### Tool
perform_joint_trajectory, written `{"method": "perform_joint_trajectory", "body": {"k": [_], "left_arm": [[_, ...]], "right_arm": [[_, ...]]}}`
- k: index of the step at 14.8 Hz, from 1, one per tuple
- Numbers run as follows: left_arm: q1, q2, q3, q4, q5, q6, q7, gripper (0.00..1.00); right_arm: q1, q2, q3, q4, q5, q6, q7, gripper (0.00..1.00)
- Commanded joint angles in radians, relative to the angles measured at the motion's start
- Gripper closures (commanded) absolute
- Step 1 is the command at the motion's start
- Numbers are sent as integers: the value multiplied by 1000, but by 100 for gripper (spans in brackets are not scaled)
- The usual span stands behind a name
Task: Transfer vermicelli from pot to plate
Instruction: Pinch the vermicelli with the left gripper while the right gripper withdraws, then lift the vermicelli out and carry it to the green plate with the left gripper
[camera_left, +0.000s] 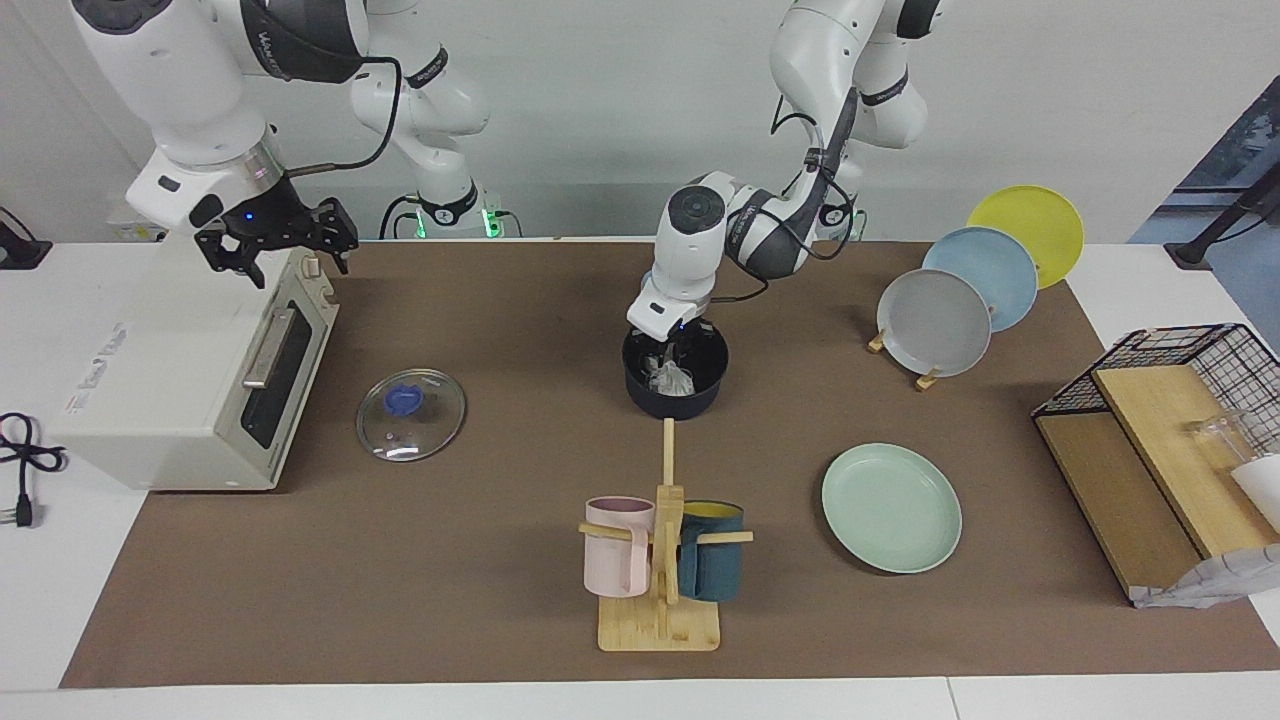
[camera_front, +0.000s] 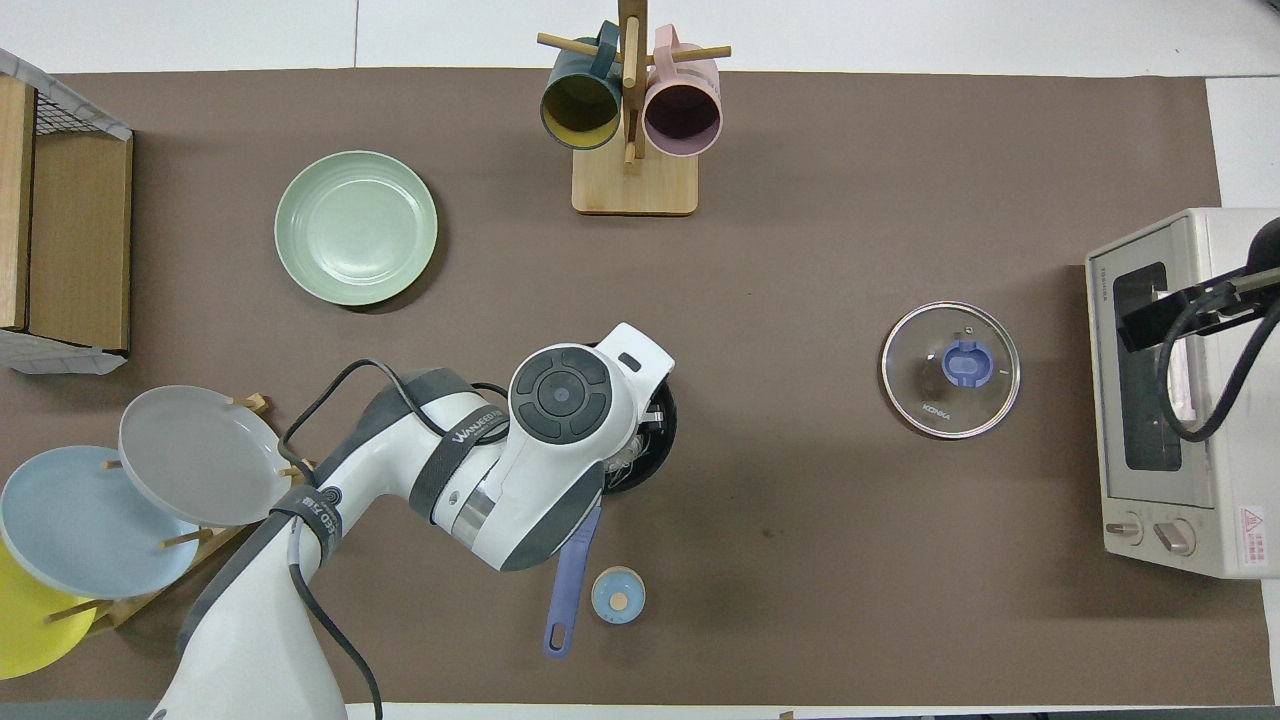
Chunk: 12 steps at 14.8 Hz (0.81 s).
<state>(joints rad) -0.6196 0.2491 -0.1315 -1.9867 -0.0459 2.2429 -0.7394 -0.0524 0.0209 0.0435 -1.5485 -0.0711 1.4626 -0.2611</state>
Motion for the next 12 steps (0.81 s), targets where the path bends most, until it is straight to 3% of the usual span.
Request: {"method": "perform_joint_trajectory", "body": {"k": [1, 3, 5, 9, 12], "left_arm": [[18, -62, 10, 63, -3, -142, 24, 100], [43, -92, 13, 117, -11, -247, 31, 100], [84, -119, 15, 182, -14, -360, 92, 100], [309, -106, 16, 408, -98, -580, 317, 100], [467, -65, 16, 460, -129, -588, 434, 100]], "right_arm": [[34, -60, -44, -56, 27, -4, 20, 0], [34, -70, -51, -74, 27, -4, 34, 0], [33, -44, -53, -16, 21, -11, 36, 0], [32, -39, -60, -10, 25, -30, 37, 0], [65, -35, -88, -4, 27, -25, 55, 0]]}}
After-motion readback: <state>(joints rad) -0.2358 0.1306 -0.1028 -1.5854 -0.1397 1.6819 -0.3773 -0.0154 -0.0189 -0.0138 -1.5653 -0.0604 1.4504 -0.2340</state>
